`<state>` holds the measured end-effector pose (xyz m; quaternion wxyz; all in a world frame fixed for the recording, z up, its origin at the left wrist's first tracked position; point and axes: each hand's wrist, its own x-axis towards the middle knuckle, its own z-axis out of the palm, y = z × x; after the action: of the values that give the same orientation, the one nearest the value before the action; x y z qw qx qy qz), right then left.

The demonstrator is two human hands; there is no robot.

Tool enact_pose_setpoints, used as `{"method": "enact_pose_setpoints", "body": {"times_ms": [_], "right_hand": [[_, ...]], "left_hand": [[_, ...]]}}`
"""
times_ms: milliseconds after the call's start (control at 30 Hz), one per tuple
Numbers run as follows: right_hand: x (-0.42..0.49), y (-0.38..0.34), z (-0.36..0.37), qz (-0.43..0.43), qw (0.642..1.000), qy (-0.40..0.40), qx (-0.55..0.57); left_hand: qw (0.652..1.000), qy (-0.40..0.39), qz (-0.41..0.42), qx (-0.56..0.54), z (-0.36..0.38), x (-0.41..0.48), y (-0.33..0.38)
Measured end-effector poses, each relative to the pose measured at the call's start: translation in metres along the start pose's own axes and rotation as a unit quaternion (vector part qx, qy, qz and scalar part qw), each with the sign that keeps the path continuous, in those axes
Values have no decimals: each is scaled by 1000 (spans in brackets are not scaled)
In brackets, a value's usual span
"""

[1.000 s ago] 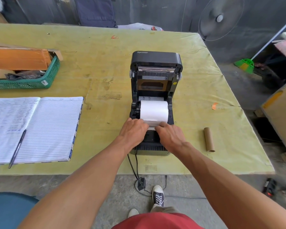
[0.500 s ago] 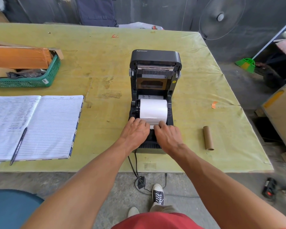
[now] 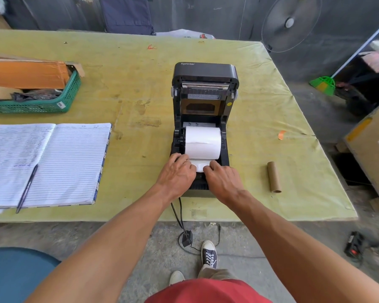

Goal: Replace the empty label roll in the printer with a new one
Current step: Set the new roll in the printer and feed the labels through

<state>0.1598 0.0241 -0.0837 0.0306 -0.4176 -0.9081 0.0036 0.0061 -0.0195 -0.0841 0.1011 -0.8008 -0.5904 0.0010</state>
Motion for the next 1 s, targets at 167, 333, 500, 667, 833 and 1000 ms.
{"method": "enact_pose_setpoints", "body": {"times_ms": [167,333,500,667,833,1000], "right_hand": [[-8,-3,-5,-18,1000,-19,-17],[-17,-6,-6,-32,999,-5,-24],[-24,-9,-10,-39,998,26,-33],[-35,-11,-9,-65,996,47,-24],[-47,-15,-3,-81,995,60,-3],[-55,-18,2,-87,995,58,-10]], "left_hand": [[999,34,0,-6,3,-11,4],[997,75,-10,-19,3,-25,10],[996,86,-13,-22,2,-33,13],[994,98,-5,-39,7,-41,13],[995,78,10,-64,10,-51,13],[992,45,12,-114,5,-55,16]]}}
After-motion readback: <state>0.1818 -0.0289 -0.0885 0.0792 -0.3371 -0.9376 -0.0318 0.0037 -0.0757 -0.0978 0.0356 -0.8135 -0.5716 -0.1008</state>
